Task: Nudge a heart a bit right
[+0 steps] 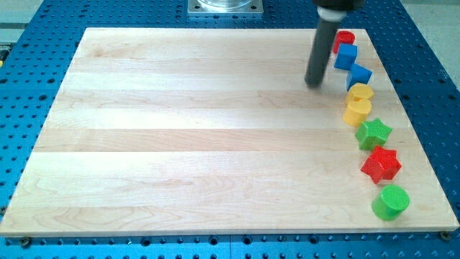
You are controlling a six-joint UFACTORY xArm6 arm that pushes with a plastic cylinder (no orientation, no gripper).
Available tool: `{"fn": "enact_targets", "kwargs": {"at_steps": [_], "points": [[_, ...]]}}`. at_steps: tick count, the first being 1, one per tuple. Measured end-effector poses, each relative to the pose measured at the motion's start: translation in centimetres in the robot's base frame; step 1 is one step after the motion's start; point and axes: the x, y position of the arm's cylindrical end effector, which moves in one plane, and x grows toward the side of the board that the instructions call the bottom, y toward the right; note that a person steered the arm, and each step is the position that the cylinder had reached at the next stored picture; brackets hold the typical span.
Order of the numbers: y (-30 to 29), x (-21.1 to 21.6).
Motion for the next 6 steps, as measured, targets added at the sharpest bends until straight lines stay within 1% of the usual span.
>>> {"fn": "enact_targets", "kwargs": {"at_steps": [2, 3, 4, 6], "points": [[2.0, 4.9], [2.8, 5.9], [2.2, 5.8], [3.6, 3.4]]}}
